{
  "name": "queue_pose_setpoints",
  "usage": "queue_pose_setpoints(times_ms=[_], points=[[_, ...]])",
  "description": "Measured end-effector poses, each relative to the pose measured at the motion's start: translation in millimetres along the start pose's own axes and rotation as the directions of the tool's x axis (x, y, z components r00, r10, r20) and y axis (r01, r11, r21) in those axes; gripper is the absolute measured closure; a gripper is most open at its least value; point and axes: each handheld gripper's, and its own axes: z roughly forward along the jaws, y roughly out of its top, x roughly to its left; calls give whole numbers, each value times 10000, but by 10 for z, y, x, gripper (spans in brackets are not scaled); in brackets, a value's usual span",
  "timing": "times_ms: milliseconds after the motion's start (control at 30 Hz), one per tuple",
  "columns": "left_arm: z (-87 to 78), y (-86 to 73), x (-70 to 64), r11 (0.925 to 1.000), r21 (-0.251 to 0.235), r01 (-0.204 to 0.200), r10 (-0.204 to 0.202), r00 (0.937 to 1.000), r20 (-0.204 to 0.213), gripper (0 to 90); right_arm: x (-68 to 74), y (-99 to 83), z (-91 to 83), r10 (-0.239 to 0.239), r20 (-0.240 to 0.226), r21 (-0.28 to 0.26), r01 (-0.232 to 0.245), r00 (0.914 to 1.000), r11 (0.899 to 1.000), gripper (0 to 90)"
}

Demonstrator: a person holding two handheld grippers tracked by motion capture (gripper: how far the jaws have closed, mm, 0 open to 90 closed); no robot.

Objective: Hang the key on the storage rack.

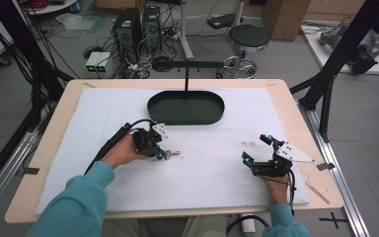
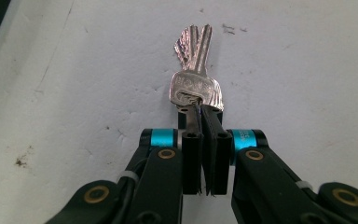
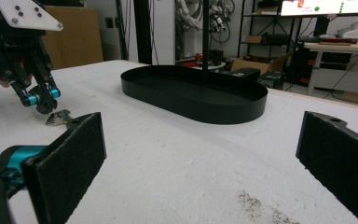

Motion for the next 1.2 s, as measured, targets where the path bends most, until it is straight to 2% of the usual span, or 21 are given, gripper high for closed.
queue_pose_setpoints(times_ms=[267, 333, 633, 733, 767, 833, 1000, 1067, 1200], points=[[-14, 3, 1, 9999, 42, 126, -126, 9999, -64, 881, 0, 0, 0, 14, -10, -2, -14, 10000, 10000, 6], [-34, 3, 6, 10000, -7, 100, -100, 9998, -198, 882, 0, 0, 0, 11, -10, -4, -11, 10000, 10000, 6], [-229, 37, 52, 9955, -847, 421, -430, 9990, -96, 883, 2, -1, 0, 75, -28, -6, -75, 10000, 10000, 6], [-361, 73, 92, 9889, -1374, 565, -594, 9981, -170, 883, -3, -1, 0, 34, -7, -19, -35, 10000, 10000, 6], [-406, 85, 113, 9871, -1482, 597, -629, 9979, -167, 883, -3, 0, 0, 44, -9, -25, -44, 10000, 10000, 6], [-508, 118, 149, 9868, -1518, 571, -643, 9970, -430, 884, -1, 0, -2, 94, -8, -17, -94, 10000, 10000, 6], [-790, 189, 265, 9727, -2206, 718, -888, 9937, -680, 883, -2, -1, -5, 126, -13, -2, -126, 9999, 9999, 6], [-901, 227, 309, 9636, -2542, 832, -1043, 9920, -708, 884, -2, -1, -4, 99, 12, 9, -99, 10000, 10000, 6], [-1089, 304, 408, 9578, -2769, 777, -1107, 9882, -1057, 883, 0, -1, -3, 97, 16, -6, -97, 10000, 10000, 6]])
